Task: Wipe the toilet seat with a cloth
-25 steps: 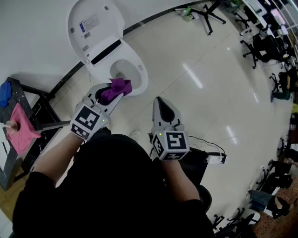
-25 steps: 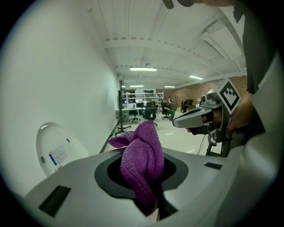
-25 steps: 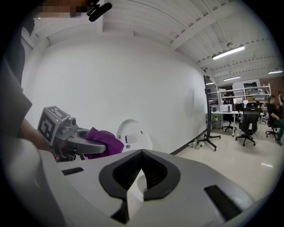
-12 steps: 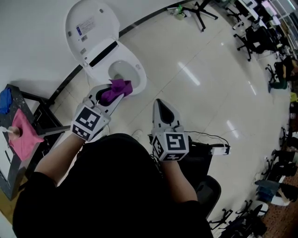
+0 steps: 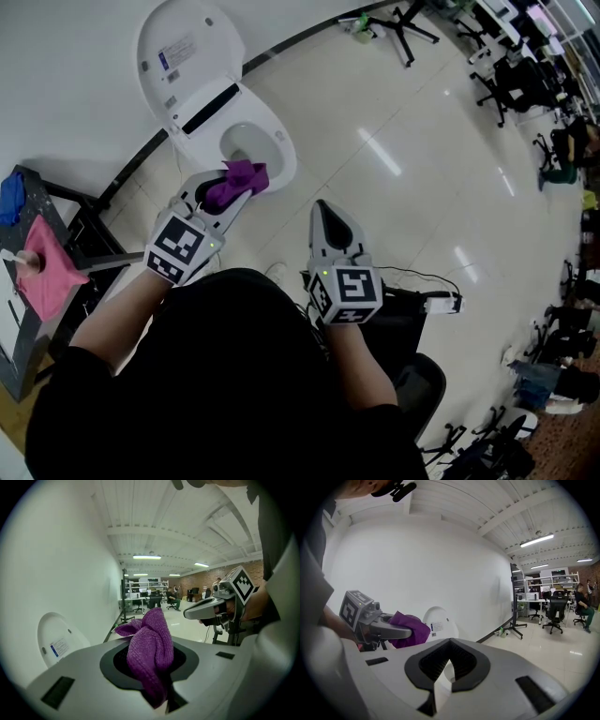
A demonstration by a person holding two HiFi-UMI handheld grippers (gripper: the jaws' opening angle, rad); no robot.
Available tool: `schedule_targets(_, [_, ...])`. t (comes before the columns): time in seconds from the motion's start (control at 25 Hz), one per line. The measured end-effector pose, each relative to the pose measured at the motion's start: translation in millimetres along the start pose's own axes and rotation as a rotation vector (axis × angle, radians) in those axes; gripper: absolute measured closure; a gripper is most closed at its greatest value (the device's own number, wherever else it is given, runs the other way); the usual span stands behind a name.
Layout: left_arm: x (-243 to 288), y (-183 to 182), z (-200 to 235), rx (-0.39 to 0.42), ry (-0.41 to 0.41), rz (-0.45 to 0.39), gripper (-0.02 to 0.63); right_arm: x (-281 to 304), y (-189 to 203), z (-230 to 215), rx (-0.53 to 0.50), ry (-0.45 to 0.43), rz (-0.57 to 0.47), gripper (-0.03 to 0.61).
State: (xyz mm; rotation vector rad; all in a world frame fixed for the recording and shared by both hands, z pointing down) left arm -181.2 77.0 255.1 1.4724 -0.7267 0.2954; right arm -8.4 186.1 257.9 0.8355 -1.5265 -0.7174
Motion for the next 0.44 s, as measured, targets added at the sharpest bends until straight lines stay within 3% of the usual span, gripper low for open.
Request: schedule_targets(0.44, [-0.7, 1.3, -4.2, 0.005, -0.007, 0.003, 0.520, -3.7, 2.1, -0.6, -0.007, 0.000, -0.007, 0.565])
Point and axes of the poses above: the fingertips, and each gripper's own axes: x forward along the fingers, z to its left, y out of its underside, the point moved 7 cm from there along -x, backward along the fingers, and after that the axes turned 14 degrees about z, right-handed, at the moved point
